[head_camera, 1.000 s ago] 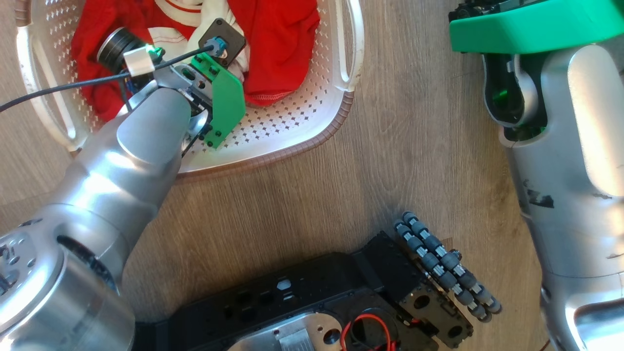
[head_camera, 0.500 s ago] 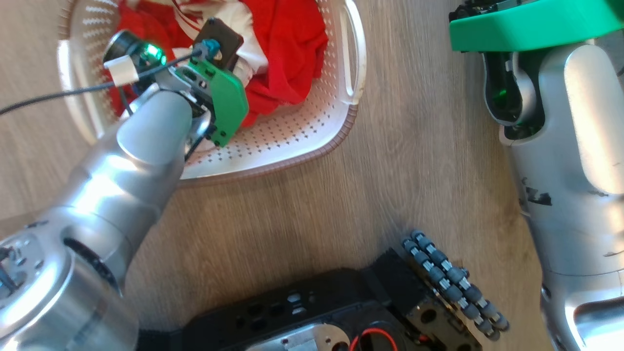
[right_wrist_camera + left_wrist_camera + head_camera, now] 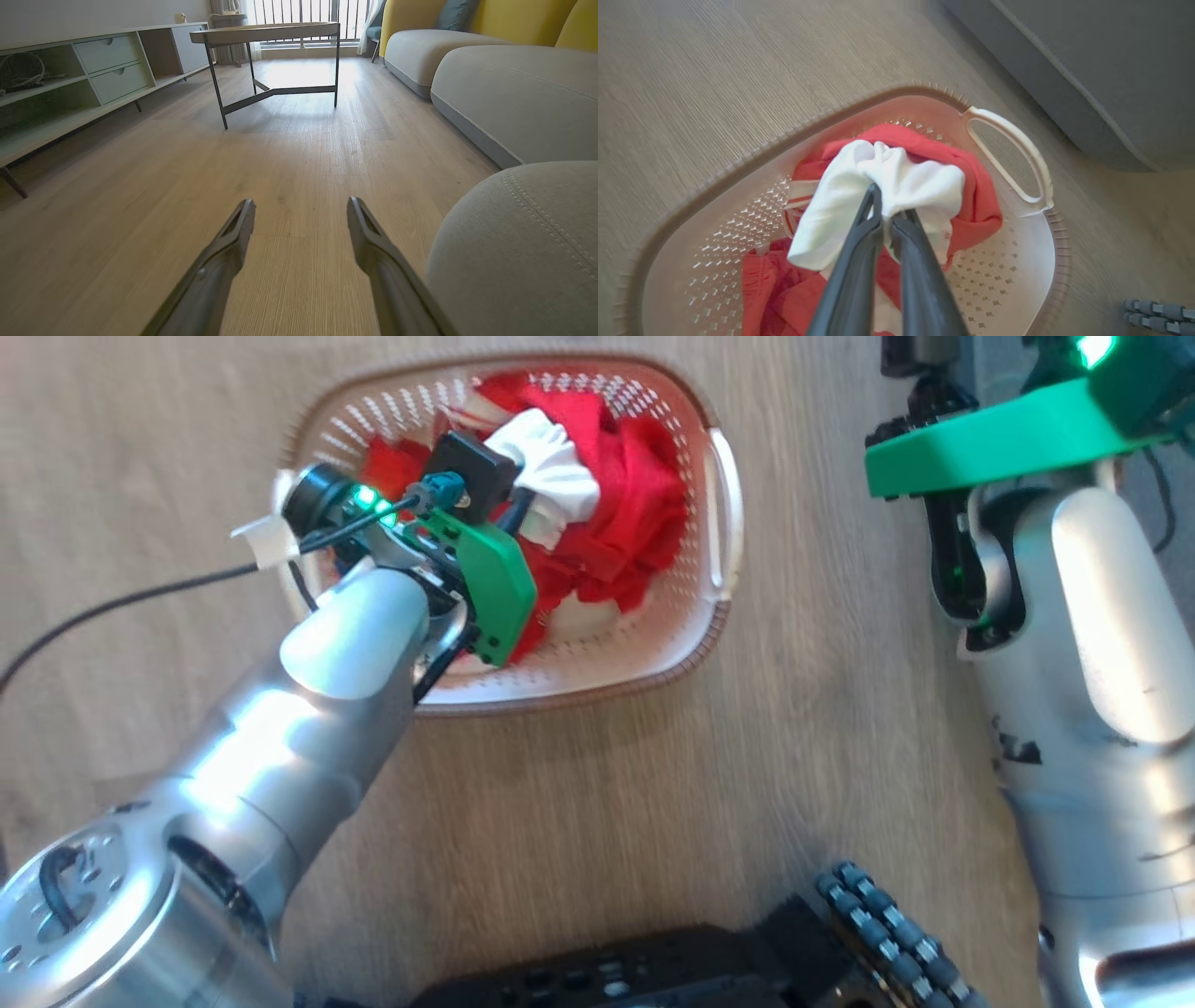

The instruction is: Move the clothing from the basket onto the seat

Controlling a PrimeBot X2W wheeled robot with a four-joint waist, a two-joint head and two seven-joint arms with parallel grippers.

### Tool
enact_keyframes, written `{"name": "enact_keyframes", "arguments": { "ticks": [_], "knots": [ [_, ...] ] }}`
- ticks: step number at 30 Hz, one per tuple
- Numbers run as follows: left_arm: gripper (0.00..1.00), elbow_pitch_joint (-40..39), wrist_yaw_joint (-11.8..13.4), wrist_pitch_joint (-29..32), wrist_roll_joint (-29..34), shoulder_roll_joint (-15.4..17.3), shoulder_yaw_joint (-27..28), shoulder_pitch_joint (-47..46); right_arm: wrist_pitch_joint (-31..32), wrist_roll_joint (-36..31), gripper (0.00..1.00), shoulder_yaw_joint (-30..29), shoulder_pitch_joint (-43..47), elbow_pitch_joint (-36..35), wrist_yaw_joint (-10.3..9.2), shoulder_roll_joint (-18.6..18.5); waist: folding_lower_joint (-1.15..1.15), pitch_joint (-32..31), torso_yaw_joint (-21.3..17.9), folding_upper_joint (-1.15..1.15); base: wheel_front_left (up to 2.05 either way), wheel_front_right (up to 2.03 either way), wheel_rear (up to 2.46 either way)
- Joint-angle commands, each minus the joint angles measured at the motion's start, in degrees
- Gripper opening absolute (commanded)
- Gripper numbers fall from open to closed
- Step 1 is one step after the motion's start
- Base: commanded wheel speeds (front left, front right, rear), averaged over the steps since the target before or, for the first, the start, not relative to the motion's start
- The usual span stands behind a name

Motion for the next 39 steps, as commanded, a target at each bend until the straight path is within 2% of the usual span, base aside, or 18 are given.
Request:
{"name": "enact_keyframes", "arguments": {
  "ticks": [1, 11, 22, 39],
  "knots": [
    [0.0, -2.55, -0.36, -0.65, -0.07, -0.1, 2.33, 0.91, -0.27, -0.2, 1.0, 0.08, 2.8, -1.2, 0.41, 0.05, 0.0, -3.85, 2.72, 0.0, 0.0, 0.0, 0.0],
    [0.0, -9.53, -0.12, -0.68, 3.47, 0.09, 9.98, 6.77, -0.27, 0.55, 1.0, -0.67, 7.4, 1.08, 0.41, -0.44, 0.0, -12.48, 5.38, 0.0, 0.0, 0.0, 0.0],
    [0.0, -19.05, -0.1, -0.68, 10.35, 0.55, 19.23, 14.74, -0.27, 1.56, 1.0, -1.34, 12.65, 3.71, 0.41, -1.13, 0.0, -22.62, 7.35, 0.0, 0.0, 0.0, 0.0],
    [0.0, -29.03, -0.35, -0.69, 14.11, 0.84, 25.87, 19.74, -0.27, 2.34, 1.0, -2.59, 21.29, 5.52, 0.41, -0.71, 0.0, -35.14, 9.38, 0.0, 0.0, 0.0, 0.0]
  ]
}}
